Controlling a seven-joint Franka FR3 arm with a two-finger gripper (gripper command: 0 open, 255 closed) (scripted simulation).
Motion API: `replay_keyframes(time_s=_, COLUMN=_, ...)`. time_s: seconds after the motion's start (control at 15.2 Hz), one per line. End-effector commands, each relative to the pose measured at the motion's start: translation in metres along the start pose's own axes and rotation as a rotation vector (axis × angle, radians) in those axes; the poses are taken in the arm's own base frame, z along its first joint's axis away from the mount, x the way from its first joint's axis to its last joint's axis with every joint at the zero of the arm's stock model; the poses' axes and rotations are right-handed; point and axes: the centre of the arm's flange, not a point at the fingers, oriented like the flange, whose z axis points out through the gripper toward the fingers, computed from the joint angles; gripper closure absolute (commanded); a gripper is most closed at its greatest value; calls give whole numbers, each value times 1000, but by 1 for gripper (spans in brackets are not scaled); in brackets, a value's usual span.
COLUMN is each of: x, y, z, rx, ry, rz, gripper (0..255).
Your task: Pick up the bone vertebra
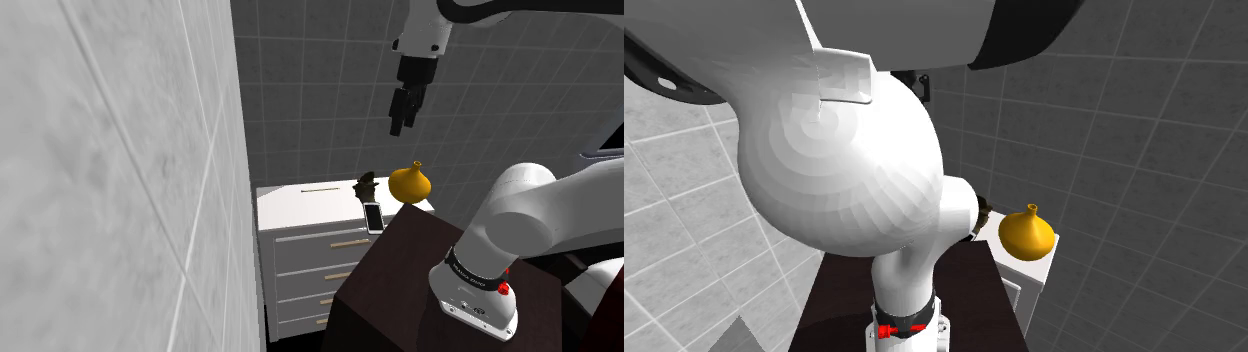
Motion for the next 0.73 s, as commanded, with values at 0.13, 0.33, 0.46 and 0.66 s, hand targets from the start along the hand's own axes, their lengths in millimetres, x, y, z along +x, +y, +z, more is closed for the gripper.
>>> replay_keyframes(time_s=0.13, x=6, y=19, z=17, rx=1, ry=0, rz=-10, gripper=0)
replay_keyframes(time_s=0.33, x=16, y=48, z=42, rx=2, ry=-1, rz=-25, gripper=0)
replay_keyframes(time_s=0.46, x=23, y=68, z=59, rx=2, ry=-1, rz=-35, gripper=0)
replay_keyframes(time_s=0.66, x=33, y=96, z=84, rx=3, ry=-1, rz=-50, gripper=0)
